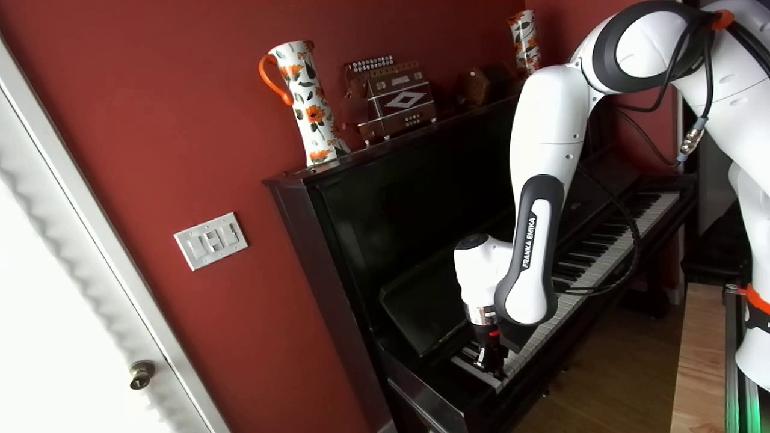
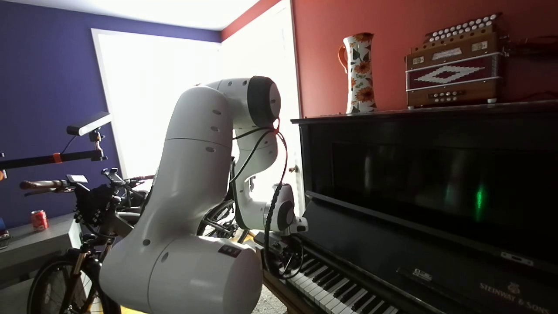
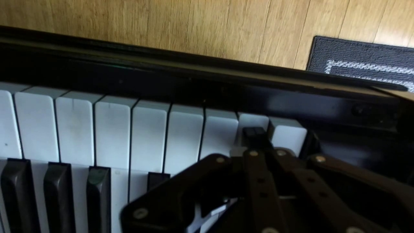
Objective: Press a key on the right side of the piano
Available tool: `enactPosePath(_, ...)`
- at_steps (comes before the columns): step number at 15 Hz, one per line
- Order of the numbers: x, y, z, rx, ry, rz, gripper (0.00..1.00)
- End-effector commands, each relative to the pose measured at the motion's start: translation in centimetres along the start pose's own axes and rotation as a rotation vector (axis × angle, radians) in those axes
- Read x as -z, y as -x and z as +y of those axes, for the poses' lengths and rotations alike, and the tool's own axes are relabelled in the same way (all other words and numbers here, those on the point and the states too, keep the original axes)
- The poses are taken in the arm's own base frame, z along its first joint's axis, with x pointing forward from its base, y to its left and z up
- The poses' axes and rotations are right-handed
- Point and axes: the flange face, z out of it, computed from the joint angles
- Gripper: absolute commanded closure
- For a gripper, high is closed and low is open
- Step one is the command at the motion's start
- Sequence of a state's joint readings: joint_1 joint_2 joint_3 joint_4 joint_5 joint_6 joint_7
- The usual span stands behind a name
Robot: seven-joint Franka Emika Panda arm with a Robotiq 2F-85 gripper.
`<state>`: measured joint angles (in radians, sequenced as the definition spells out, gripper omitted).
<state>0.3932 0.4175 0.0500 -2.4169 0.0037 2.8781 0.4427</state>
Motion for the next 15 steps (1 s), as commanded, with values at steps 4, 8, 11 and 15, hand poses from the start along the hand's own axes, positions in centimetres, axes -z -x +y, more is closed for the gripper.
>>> enactPosePath(4,1.2,0.1,-0.4,0.005,0.001,0.008,1.00)
enactPosePath(8,1.8,0.1,-0.1,0.004,0.010,0.018,1.00)
enactPosePath(11,2.8,0.0,-0.1,0.007,0.013,0.034,1.00)
enactPosePath(15,4.0,-0.2,-0.1,0.010,0.019,0.050,0.74)
